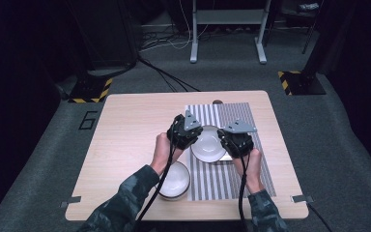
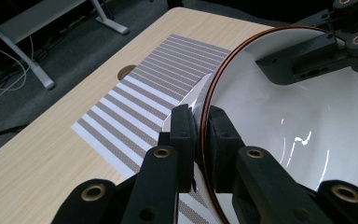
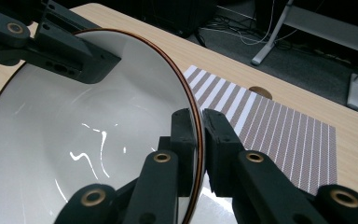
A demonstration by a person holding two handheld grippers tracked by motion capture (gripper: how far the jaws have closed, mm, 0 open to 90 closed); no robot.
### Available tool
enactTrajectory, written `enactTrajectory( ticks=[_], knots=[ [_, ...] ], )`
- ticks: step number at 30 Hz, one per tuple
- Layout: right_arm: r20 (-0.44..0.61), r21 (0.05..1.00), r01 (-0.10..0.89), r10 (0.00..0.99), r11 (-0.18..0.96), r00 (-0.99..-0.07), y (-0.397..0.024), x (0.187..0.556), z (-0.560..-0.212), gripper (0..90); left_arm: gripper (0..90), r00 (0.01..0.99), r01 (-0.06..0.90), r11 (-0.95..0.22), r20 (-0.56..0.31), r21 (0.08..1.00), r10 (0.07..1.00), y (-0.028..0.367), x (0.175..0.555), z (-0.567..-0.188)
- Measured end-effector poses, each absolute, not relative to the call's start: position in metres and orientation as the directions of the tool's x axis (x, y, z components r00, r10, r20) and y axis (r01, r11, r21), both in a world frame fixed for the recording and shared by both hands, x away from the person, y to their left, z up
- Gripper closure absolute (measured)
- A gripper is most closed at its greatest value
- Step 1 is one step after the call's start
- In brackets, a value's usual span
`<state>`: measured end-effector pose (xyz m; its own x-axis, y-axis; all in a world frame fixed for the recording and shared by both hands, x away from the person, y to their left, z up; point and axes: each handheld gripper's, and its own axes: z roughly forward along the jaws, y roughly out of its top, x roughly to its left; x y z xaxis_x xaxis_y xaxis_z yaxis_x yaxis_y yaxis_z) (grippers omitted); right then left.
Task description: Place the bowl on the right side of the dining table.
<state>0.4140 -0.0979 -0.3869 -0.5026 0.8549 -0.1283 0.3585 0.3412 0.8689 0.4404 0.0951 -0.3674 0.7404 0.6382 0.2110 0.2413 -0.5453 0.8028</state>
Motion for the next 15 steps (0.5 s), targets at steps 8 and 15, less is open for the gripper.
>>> enactTrajectory(
  ticks=[8,15],
  knots=[
    [-0.115,0.867,0.374,0.863,0.330,-0.493,-0.106,0.424,-0.390,82.9,82.5,0.749,0.259,-0.564,0.206,0.785,0.630,0.086,0.453,-0.368],
    [-0.103,0.862,0.392,0.867,0.322,-0.487,-0.112,0.431,-0.393,82.7,82.5,0.756,0.264,-0.568,0.198,0.779,0.623,0.080,0.462,-0.372]
  ],
)
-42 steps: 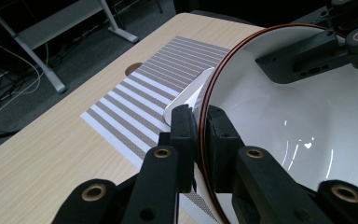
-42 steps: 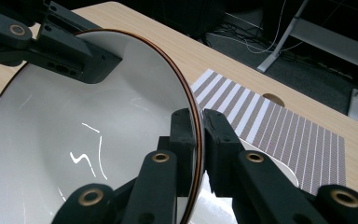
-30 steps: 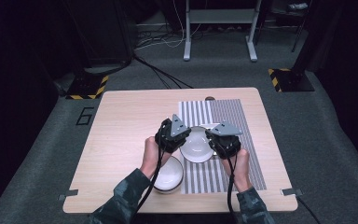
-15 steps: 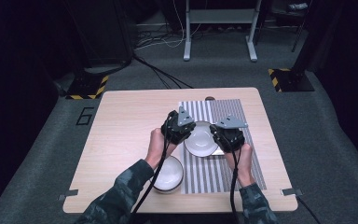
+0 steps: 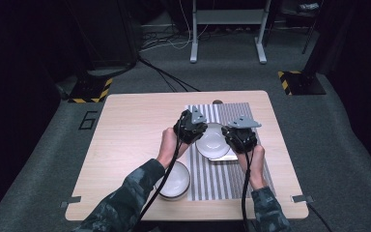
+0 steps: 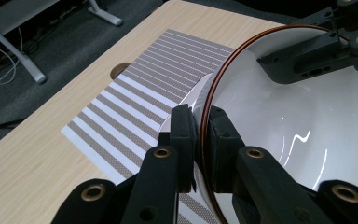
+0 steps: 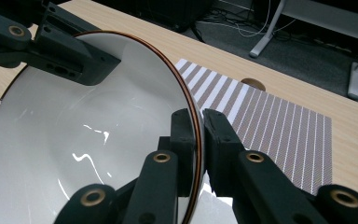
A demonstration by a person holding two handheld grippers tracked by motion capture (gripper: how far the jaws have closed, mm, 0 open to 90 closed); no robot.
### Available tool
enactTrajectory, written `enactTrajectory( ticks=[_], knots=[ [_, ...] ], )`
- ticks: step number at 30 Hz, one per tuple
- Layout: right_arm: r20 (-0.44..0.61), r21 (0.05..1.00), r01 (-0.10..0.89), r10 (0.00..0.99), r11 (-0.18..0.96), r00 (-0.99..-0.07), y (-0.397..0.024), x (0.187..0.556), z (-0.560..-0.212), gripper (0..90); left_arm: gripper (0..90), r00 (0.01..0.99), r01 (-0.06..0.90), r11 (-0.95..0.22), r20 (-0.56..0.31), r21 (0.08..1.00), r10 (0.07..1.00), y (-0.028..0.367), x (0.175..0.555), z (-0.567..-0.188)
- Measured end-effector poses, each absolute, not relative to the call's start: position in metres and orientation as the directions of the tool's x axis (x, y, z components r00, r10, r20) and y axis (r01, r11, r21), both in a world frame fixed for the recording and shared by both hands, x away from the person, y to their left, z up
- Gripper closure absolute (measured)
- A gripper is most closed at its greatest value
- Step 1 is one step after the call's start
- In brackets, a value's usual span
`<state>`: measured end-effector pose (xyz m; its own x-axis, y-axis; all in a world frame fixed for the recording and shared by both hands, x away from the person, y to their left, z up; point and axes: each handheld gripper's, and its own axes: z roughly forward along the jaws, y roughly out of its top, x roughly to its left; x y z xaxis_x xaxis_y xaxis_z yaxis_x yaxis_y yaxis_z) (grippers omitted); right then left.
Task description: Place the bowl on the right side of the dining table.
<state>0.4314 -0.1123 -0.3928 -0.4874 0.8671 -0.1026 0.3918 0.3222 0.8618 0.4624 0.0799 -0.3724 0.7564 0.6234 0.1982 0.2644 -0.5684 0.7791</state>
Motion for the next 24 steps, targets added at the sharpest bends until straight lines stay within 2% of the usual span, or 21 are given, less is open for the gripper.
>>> enactTrajectory(
  ticks=[24],
  knots=[
    [-0.075,0.843,0.445,0.887,0.301,-0.456,-0.123,0.455,-0.406,82.6,82.1,0.769,0.299,-0.576,0.165,0.761,0.618,0.064,0.492,-0.386]
  ],
)
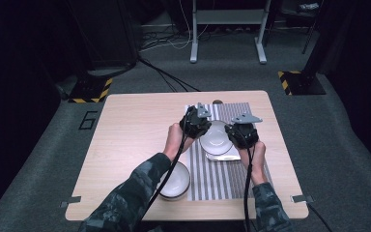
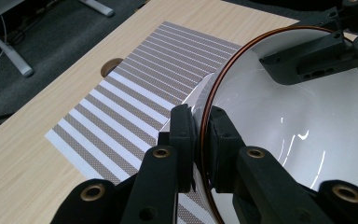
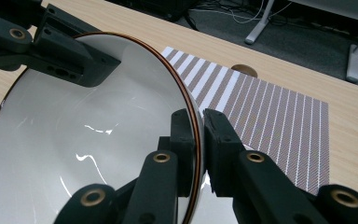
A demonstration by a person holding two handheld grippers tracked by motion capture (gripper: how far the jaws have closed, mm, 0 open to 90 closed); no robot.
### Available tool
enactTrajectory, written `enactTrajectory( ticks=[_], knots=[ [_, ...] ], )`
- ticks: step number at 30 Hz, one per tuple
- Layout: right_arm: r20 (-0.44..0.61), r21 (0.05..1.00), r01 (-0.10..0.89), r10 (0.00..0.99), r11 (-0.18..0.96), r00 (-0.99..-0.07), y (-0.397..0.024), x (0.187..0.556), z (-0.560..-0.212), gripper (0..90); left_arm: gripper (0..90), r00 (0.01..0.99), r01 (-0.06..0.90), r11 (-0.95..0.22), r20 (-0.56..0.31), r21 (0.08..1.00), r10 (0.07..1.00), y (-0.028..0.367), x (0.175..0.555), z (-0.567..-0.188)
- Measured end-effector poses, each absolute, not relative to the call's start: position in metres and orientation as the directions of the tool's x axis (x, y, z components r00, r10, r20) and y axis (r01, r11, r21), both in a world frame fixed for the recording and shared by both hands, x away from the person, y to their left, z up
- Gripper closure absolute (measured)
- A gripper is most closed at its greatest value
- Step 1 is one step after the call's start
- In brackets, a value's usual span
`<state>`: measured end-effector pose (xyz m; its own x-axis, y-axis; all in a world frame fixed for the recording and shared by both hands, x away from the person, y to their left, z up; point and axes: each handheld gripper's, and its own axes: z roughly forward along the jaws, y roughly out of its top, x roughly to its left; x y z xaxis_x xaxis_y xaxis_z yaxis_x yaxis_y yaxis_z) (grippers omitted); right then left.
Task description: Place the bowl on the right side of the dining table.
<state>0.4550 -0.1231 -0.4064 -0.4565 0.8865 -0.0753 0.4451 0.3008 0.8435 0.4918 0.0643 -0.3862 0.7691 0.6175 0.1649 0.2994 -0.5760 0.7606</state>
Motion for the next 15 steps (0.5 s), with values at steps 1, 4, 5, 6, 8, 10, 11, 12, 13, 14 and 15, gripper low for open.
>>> enactTrajectory(
  ticks=[1,4,5,6,8,10,11,12,13,14,15],
  knots=[
    [-0.074,0.843,0.447,0.888,0.299,-0.455,-0.124,0.456,-0.407,82.6,82.1,0.769,0.298,-0.581,0.170,0.758,0.617,0.064,0.493,-0.386],
    [-0.073,0.840,0.452,0.889,0.299,-0.451,-0.125,0.459,-0.409,82.6,82.0,0.771,0.306,-0.581,0.161,0.754,0.616,0.061,0.497,-0.388],
    [-0.068,0.839,0.458,0.891,0.294,-0.448,-0.126,0.460,-0.410,82.6,82.0,0.772,0.307,-0.582,0.160,0.753,0.615,0.060,0.498,-0.389],
    [-0.071,0.838,0.457,0.891,0.297,-0.449,-0.127,0.461,-0.410,82.6,82.0,0.774,0.308,-0.583,0.158,0.752,0.613,0.059,0.500,-0.389],
    [-0.066,0.837,0.462,0.893,0.292,-0.444,-0.128,0.462,-0.412,82.6,81.9,0.775,0.308,-0.583,0.157,0.752,0.612,0.059,0.500,-0.390],
    [-0.064,0.834,0.469,0.895,0.291,-0.440,-0.130,0.464,-0.413,82.6,82.0,0.779,0.306,-0.586,0.156,0.750,0.607,0.056,0.503,-0.392],
    [-0.065,0.832,0.471,0.895,0.292,-0.441,-0.130,0.465,-0.413,82.6,81.9,0.781,0.309,-0.585,0.152,0.750,0.606,0.056,0.505,-0.393],
    [-0.064,0.833,0.472,0.896,0.290,-0.439,-0.131,0.465,-0.414,82.6,81.9,0.780,0.314,-0.582,0.145,0.750,0.609,0.054,0.505,-0.393],
    [-0.061,0.831,0.476,0.897,0.288,-0.437,-0.131,0.466,-0.414,82.6,81.9,0.780,0.313,-0.584,0.148,0.749,0.608,0.054,0.506,-0.394],
    [-0.060,0.831,0.477,0.898,0.287,-0.436,-0.132,0.467,-0.415,82.6,81.9,0.781,0.313,-0.585,0.148,0.748,0.607,0.053,0.507,-0.394],
    [-0.059,0.831,0.478,0.899,0.286,-0.435,-0.133,0.468,-0.415,82.6,82.0,0.781,0.314,-0.588,0.149,0.745,0.606,0.052,0.508,-0.395]
  ],
)
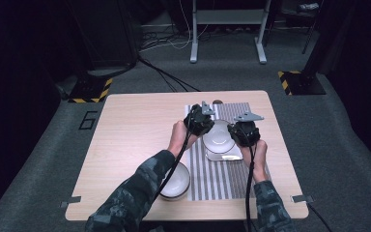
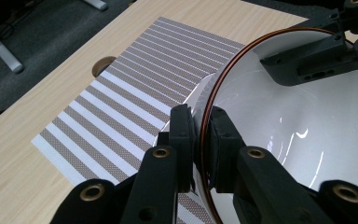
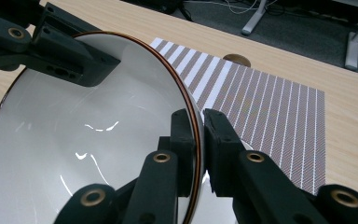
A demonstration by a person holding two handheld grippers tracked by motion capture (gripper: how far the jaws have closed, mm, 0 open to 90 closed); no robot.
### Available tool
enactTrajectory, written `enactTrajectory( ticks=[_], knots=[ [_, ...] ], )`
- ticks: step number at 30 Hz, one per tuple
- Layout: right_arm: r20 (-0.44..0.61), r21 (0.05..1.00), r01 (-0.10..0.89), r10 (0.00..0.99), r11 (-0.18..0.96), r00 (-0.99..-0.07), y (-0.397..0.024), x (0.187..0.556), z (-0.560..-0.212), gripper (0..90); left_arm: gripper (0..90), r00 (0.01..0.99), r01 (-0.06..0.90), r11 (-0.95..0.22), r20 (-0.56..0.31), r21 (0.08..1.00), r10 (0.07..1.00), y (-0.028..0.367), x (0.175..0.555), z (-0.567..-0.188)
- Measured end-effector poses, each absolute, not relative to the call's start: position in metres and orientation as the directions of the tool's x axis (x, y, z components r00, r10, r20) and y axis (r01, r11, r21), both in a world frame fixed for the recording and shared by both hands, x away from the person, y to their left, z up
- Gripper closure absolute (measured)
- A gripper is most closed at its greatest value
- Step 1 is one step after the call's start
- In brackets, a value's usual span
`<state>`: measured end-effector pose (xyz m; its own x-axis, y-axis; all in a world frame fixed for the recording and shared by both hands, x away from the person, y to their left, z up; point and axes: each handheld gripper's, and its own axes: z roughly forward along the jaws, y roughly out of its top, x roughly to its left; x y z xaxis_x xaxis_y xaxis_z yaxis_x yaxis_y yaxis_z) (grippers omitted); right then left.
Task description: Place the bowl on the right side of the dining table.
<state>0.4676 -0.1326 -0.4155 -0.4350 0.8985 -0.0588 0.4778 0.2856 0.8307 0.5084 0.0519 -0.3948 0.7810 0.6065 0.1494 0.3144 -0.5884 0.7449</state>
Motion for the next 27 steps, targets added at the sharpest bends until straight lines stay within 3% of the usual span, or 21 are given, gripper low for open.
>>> enactTrajectory(
  ticks=[27],
  knots=[
    [-0.010,0.799,0.546,0.913,0.252,-0.407,-0.145,0.490,-0.436,82.6,81.6,0.790,0.360,-0.624,0.130,0.693,0.599,0.034,0.534,-0.412]
  ],
)
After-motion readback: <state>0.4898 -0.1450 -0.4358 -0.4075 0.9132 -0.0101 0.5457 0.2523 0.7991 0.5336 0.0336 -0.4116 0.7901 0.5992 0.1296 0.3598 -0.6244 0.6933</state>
